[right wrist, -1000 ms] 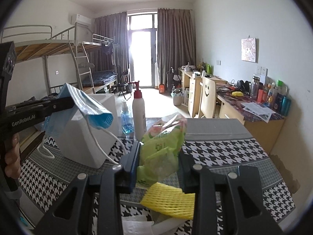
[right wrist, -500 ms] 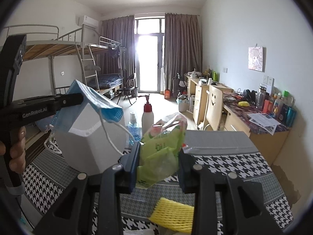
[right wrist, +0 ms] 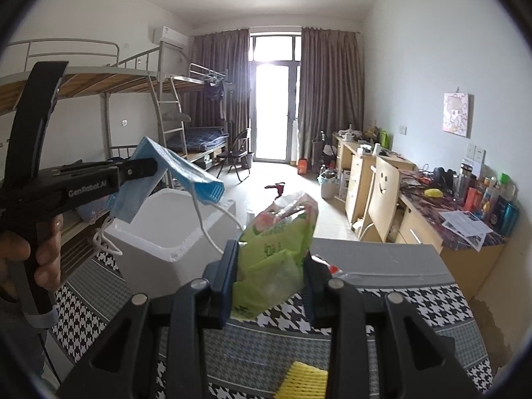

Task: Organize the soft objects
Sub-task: 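Carry the blue mask and green bag with both tools over the white foam box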

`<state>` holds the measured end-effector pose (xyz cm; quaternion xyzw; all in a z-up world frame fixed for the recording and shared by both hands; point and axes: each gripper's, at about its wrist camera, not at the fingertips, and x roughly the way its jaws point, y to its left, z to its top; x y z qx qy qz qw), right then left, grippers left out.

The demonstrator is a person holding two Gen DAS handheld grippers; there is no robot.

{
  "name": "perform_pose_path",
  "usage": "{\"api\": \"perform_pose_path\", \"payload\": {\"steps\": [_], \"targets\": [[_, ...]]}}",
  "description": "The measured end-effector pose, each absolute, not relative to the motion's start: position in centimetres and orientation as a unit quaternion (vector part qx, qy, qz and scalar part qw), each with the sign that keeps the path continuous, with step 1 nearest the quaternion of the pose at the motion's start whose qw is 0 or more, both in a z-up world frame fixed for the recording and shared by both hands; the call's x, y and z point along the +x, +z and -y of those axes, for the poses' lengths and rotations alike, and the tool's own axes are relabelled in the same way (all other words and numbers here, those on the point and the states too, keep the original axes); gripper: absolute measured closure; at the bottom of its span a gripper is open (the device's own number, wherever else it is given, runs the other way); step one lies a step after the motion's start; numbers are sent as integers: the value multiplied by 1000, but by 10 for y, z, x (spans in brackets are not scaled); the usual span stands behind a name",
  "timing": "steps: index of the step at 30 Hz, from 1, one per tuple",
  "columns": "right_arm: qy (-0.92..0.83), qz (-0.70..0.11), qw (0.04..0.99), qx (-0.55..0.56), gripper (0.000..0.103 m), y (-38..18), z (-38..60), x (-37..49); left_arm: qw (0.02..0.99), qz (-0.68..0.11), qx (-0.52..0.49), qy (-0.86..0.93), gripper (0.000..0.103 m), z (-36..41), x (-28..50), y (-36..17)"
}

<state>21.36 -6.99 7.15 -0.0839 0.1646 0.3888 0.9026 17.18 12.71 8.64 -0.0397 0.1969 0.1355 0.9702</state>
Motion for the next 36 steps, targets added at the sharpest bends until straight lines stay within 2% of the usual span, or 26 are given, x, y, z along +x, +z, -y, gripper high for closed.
{"api": "perform_pose_path", "payload": {"steps": [20,33,34,36], "targets": [[443,-168,875,-103,65,81,27,219,951,-222,-52,207,98,-169,188,74],[452,-178,865,-126,65,78,7,227,934,-278,-64,213,97,-197,215,47],[452,-181,864,-127,65,77,4,228,932,-285,-65,215,95,-199,217,45],[452,-185,863,-131,65,76,1,230,930,-292,-64,215,74,-202,218,42]]}}
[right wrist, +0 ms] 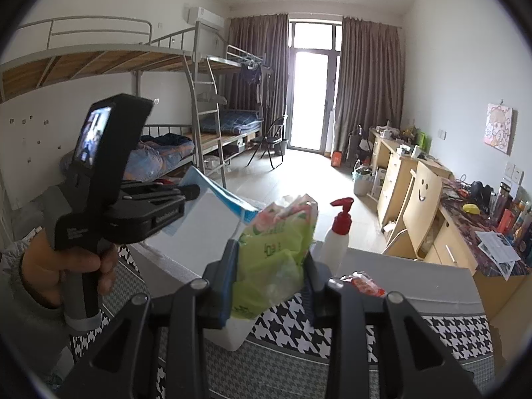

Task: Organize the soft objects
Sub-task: 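Carry the blue mask and green bag with both tools over the white foam box, then open the left tool to drop the mask into the box while the right tool drops the bag in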

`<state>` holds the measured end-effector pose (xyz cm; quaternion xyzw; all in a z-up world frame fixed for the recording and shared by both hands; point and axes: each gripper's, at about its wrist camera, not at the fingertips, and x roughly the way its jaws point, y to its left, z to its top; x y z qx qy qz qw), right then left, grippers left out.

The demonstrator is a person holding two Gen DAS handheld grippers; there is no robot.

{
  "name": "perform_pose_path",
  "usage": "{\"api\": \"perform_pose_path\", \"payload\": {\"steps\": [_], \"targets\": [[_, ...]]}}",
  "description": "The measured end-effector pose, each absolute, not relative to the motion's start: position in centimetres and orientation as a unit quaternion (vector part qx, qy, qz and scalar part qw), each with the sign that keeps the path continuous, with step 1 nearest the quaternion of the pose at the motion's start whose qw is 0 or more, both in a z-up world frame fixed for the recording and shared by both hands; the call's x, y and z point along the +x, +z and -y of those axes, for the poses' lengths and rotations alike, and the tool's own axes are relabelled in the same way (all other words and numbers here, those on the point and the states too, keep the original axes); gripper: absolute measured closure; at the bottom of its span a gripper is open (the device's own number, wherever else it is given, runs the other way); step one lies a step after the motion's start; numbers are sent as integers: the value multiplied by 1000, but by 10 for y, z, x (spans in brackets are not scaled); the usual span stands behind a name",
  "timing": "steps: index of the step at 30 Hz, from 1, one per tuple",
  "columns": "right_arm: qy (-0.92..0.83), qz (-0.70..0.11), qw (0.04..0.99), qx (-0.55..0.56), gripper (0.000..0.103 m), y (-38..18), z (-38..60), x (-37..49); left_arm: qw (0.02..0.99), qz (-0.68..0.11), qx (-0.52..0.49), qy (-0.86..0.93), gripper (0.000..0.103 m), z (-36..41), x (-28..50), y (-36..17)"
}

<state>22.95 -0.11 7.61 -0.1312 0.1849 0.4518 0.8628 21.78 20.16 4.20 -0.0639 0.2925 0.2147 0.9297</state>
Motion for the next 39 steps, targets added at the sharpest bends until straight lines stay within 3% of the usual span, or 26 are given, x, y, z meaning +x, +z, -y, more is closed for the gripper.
{"api": "perform_pose_path", "payload": {"steps": [2,5,22,39], "targets": [[452,-185,862,-134,65,77,-1,230,929,-291,-65,218,31,-203,216,42],[453,-185,861,-137,65,77,-4,231,934,-274,-67,221,21,-204,208,45],[467,-193,851,-141,65,77,-27,236,943,-224,-66,236,3,-208,170,60],[485,-209,838,-140,65,70,-50,247,942,-210,-67,252,1,-206,142,56]]}}
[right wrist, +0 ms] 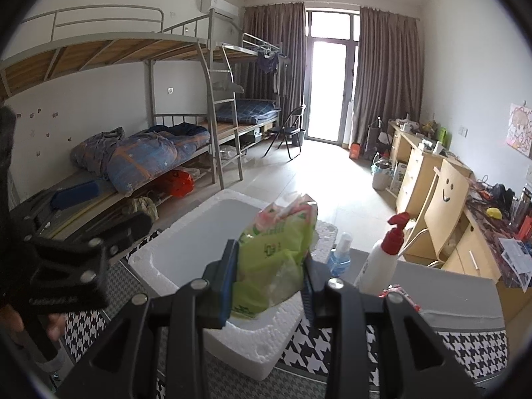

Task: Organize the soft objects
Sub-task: 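Open the left tool to drop the mask into the box while the right tool drops the bag in, then move both open tools away from the box back over the table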

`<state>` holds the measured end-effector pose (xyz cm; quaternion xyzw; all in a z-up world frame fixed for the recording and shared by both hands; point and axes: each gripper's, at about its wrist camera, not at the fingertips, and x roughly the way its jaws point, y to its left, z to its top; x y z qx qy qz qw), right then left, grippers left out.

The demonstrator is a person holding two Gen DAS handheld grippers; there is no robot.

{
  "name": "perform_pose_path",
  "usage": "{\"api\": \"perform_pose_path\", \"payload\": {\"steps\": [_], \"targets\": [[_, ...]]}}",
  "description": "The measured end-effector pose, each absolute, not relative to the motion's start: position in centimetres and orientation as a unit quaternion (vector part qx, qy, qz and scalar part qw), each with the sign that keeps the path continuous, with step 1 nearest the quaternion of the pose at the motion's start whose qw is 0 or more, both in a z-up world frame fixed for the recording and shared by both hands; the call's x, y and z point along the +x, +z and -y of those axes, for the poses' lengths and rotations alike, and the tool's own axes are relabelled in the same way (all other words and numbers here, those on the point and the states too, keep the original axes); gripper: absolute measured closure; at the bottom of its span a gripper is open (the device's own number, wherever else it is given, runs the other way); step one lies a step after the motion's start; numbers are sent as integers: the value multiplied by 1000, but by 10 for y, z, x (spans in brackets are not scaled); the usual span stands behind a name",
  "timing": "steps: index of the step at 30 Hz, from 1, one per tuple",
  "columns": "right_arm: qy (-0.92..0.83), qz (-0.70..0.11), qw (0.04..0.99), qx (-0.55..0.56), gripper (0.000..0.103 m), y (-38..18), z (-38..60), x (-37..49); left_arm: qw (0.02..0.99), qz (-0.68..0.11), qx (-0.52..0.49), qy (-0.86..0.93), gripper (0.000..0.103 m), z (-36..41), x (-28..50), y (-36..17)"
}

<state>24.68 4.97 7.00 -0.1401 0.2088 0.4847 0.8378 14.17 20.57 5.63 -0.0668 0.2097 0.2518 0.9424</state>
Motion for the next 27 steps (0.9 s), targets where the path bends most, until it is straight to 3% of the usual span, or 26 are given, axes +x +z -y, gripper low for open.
{"api": "perform_pose_path", "payload": {"steps": [12,14,19,27], "targets": [[490,-230,827,-153,65,58,-68,257,942,-211,-67,252,1,-202,131,48],[492,-232,824,-156,60,56,-71,257,942,-210,-72,253,1,-204,129,47],[493,-234,823,-159,35,55,-76,259,940,-209,-78,256,1,-209,125,46],[488,-232,826,-161,33,57,-71,255,940,-213,-78,255,1,-212,126,44]]}}
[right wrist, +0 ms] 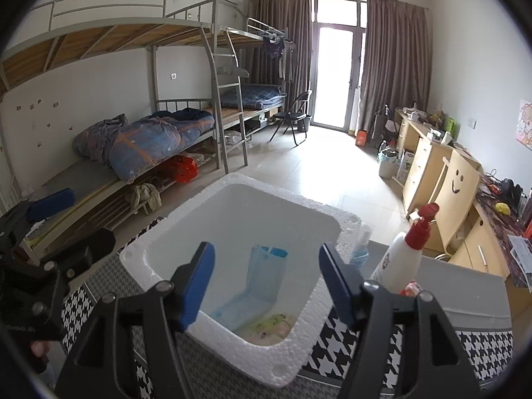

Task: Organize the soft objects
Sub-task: 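Move both open tools away from the box back over the table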

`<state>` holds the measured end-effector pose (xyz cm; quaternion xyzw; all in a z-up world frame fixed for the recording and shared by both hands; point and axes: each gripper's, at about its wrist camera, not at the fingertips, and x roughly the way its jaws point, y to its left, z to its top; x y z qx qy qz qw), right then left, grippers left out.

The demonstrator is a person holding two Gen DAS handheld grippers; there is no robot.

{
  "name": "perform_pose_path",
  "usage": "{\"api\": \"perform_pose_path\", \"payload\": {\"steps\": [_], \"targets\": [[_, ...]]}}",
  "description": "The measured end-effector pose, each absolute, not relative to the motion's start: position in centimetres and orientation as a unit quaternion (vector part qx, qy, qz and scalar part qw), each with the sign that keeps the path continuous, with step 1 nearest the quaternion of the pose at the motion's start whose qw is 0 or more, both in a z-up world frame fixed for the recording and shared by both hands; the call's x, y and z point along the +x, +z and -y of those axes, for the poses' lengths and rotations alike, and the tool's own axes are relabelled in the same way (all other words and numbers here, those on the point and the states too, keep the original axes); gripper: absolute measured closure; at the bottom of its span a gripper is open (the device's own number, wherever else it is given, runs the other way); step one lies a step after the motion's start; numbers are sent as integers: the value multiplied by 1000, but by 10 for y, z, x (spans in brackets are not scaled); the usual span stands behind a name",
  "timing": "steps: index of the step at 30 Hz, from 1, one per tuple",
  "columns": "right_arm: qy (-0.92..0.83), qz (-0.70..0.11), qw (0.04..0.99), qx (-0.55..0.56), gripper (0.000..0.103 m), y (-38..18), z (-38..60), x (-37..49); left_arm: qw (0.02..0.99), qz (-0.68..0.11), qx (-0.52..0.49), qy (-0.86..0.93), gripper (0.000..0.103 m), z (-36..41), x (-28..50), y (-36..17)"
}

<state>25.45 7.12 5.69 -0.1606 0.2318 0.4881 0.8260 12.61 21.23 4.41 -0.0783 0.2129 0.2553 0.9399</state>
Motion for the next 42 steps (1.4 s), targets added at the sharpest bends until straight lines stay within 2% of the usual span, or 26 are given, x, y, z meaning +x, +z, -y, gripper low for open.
{"api": "perform_pose_path", "payload": {"steps": [3,7,10,42], "targets": [[488,-224,829,-155,31,62,-62,252,941,-212,-78,252,1,-210,125,44],[486,-204,838,-141,14,70,-43,245,943,-211,-74,247,1,-204,124,45],[485,-189,843,-138,7,75,-33,239,945,-207,-71,242,1,-198,122,48],[465,-140,868,-106,6,81,47,202,966,-170,-45,189,1,-129,91,58]]}}
